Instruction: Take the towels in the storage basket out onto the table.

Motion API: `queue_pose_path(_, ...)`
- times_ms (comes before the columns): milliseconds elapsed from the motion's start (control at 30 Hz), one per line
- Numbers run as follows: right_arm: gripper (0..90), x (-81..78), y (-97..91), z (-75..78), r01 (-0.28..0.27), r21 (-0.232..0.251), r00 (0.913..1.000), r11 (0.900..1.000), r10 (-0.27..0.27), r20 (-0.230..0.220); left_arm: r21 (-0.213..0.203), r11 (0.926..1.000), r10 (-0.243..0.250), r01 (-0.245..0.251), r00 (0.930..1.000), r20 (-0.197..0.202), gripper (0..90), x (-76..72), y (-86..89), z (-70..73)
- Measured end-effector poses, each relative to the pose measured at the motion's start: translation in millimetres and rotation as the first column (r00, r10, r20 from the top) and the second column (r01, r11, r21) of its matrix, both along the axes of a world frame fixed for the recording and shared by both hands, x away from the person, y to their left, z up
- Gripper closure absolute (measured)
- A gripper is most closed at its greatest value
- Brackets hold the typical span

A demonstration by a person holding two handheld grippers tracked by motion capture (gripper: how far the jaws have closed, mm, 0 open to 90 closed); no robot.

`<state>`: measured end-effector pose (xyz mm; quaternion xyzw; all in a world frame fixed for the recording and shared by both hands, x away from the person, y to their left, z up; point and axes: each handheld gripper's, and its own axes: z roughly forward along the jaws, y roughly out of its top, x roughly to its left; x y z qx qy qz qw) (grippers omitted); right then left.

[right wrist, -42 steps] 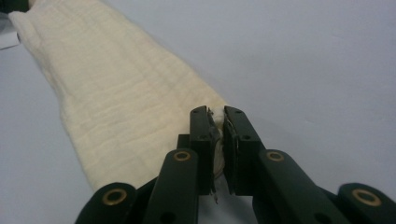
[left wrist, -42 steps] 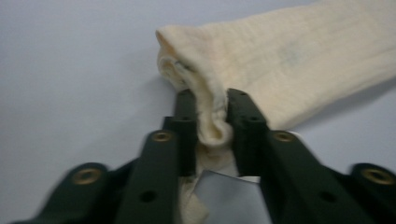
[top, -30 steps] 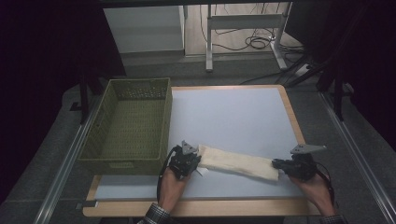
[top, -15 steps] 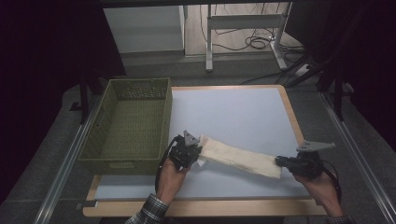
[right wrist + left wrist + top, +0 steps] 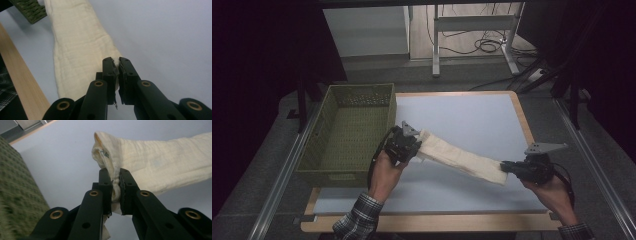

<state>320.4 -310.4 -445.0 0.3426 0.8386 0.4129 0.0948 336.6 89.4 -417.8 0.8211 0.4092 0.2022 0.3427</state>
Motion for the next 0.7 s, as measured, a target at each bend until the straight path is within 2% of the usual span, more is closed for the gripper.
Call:
queue_pose_path(100, 84.0, 2.6, 8.1, 4.7, -0.018, -0.002, 0.9998, 0.9998, 0.018, -0.001, 0.017, 0.9998, -0.005, 0.005, 1.0, -0.001, 82.2, 7.1, 7.6, 8.6)
queue_pose_path(233, 84.0, 6.1, 18.9, 11.8, -0.037, 0.003, 0.9993, 0.9993, 0.037, 0.005, 0.01, 0.9998, -0.016, 0.016, 0.9999, -0.002, 82.4, 20.9, 16.7, 15.4)
queue_pose_path(367, 84.1, 9.0, 29.0, 19.8, -0.051, 0.014, 0.9986, 0.9986, 0.051, 0.013, 0.006, 0.9997, -0.022, 0.022, 0.9996, 0.018, 82.5, 36.0, 27.0, 21.6)
queue_pose_path(500, 84.0, 11.2, 39.2, 26.9, -0.063, 0.028, 0.9978, 0.9976, 0.062, 0.023, 0.018, 0.9997, -0.014, 0.014, 0.9995, 0.03, 82.6, 49.4, 33.7, 26.0)
queue_pose_path(700, 84.1, 16.2, 56.3, 32.3, -0.075, 0.022, 0.9968, 0.9969, 0.075, 0.03, 0.028, 0.9996, 0.004, -0.005, 0.9995, 0.031, 82.7, 68.2, 42.1, 27.8)
